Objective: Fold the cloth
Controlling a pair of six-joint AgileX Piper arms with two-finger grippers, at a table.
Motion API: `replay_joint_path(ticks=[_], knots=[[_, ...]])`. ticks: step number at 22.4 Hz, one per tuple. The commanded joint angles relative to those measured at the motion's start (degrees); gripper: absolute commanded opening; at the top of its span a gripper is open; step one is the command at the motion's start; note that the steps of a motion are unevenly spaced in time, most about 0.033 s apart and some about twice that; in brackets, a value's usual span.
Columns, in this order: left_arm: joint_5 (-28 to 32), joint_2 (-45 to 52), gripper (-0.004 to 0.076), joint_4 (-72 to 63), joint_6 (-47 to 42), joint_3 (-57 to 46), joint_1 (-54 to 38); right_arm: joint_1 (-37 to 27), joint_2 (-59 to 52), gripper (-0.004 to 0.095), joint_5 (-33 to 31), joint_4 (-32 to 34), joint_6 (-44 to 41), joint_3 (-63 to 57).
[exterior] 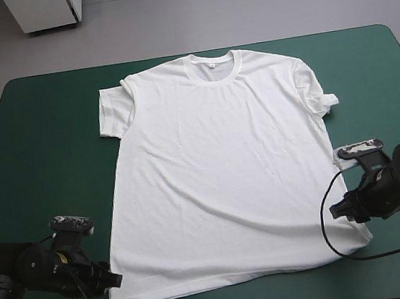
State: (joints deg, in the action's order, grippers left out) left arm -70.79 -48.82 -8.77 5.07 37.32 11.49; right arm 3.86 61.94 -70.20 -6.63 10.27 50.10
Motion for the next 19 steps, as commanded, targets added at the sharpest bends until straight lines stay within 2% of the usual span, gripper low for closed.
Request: replay_joint_path(ticks=[1, 2, 4, 6, 10, 16, 19], knots=[[-3.02, 0.68, 0.0469, -1.13, -1.10, 9.15, 0.19, 0.02, -1.35, 0.0573, -1.40, 0.63, -1.27, 5.10], [-2.49, -0.11, 0.0470, 1.60, -1.00, 14.92, 0.19, 0.02, -1.22, 0.0573, -1.40, 3.33, -1.93, 7.81], [-0.14, -1.89, 0.0470, 6.71, -1.00, 19.62, 0.08, 0.02, -0.63, 0.0573, 0.06, 6.26, -2.76, 10.47], [5.56, -6.78, 0.0469, 9.52, -1.87, 22.33, 0.08, 0.02, 1.67, 0.0573, 5.10, 8.69, -3.40, 13.48], [14.62, -17.00, 0.0470, 9.18, -2.36, 24.14, -0.03, 0.02, 6.93, 0.0568, 10.06, 8.59, -3.81, 16.00], [20.95, -33.32, 0.0470, 8.77, -2.36, 32.42, -0.03, 0.02, 16.02, 0.0568, 10.95, 8.18, -3.81, 21.69], [22.41, -37.96, 0.0470, 9.86, -2.36, 35.68, -0.03, 0.02, 18.19, 0.0567, 12.48, 8.18, -3.81, 23.56]])
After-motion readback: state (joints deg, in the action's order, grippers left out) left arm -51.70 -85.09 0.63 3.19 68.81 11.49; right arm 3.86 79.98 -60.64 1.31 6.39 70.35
